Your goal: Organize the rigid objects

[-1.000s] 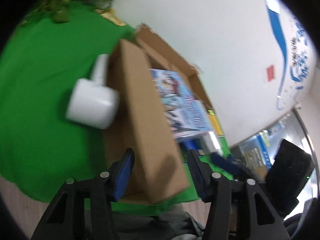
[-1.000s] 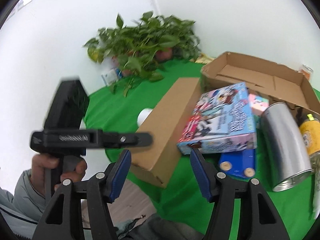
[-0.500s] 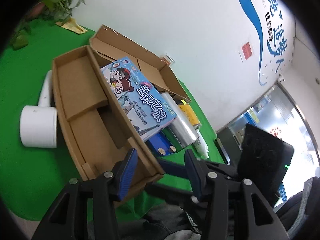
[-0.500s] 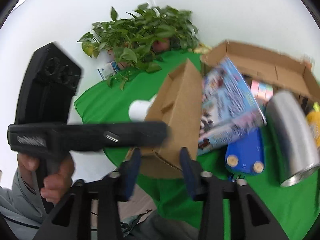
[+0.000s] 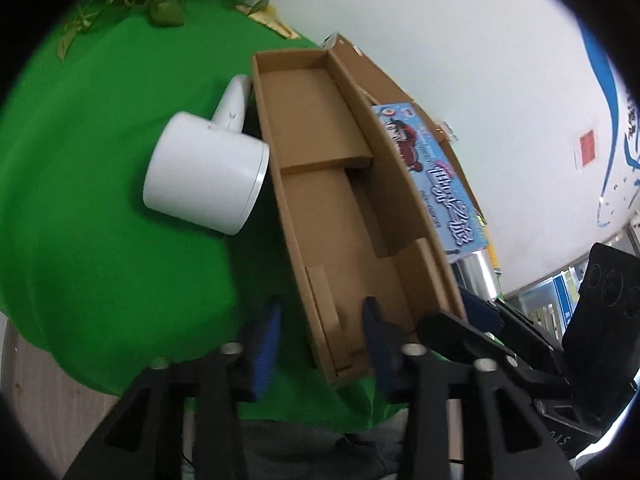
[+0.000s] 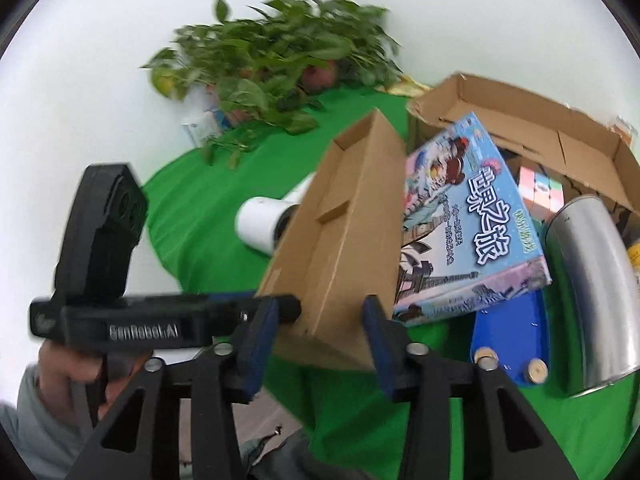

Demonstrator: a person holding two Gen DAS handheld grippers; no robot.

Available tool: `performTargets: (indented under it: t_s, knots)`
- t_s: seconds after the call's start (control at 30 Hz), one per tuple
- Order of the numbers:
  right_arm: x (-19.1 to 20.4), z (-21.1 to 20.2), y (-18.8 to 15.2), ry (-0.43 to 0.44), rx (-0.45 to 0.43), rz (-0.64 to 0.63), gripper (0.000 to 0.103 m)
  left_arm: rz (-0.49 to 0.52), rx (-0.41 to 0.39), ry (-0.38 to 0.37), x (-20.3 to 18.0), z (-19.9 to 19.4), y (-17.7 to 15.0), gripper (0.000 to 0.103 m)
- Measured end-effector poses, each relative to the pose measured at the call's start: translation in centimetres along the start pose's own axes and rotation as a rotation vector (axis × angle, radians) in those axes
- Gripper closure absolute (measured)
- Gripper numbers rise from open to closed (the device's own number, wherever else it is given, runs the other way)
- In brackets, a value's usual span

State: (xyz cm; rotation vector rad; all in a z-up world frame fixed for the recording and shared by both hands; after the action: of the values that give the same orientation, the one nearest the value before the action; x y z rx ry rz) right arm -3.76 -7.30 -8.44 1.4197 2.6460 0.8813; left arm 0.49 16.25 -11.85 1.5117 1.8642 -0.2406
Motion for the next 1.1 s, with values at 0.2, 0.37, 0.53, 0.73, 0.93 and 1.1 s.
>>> performTargets:
  t_s: [0.2, 0.37, 0.53, 0.73, 0.93, 1.1]
  knots:
    - [-0.2, 0.8, 1.0, -0.040, -0.029, 0.002, 0.068, -0.006, -0.021, 0.058, -0.2, 0.1, 0.3, 0.081]
    - [0.0, -1.6, 1.0, -0.034, -0.120, 0.012, 0.078, 0.101, -0.133, 0.201, -4.1, -2.3, -0.8, 0.081]
    - [-1.1, -6.4, 3.1, -0.034, -0.299, 0.050, 0.079, 0.227, -0.225, 0.227, -8.4, -4.7, 0.9, 0.081]
    - [-5.7, -9.4, 9.8, -0.064, -0.374, 0.100, 0.079, 0.400, -0.297, 0.283, -15.1, -4.5, 8.9, 0.082]
    - [-13.3, -6.6, 17.9, -0.010, -0.304, 0.253, 0.081, 0.432, -0.204, 0.341, -16.2, -0.6, 18.2, 0.082]
    - [-18.1, -3.1, 23.7, 0.011, -0.212, 0.321, 0.081, 0.369, -0.059, 0.327, -14.3, 4.3, 23.8, 0.083]
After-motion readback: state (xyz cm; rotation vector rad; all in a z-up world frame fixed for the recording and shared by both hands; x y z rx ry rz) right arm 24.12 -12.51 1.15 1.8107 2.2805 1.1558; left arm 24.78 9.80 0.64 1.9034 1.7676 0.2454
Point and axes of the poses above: each gripper's, at about its wrist camera, not at the fingertips, and z roughly the way its jaws point, x to its left, y to its top, the point moved 2 cm from there along z, roughly the way its jaws point, and after that the axes turned 11 degrees about x, right-handed, at the moved point
